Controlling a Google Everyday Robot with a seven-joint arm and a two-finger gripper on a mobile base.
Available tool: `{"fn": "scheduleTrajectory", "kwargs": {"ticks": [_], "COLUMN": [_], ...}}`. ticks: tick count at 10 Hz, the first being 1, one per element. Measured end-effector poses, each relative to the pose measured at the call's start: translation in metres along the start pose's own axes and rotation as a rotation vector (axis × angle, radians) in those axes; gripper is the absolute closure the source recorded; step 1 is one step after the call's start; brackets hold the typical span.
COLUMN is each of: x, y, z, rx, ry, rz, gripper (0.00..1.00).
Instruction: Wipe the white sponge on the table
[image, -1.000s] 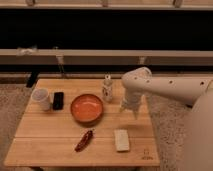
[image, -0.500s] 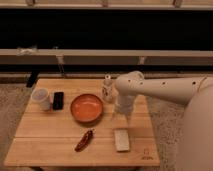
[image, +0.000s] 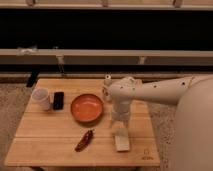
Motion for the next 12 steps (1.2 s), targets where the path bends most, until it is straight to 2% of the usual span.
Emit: {"fn": "scheduleTrajectory", "kwargs": {"ticks": [4,7,12], "x": [0.006,0.007,0.007], "y": [-0.007,-0.013,-0.015], "z": [0.013,0.034,0.050], "rx": [0.020,0.029,0.024], "ry": [0.022,0.079,0.139], "rz": [0.035,0.055,0.050], "gripper": [0.35,0.35,0.35]}}
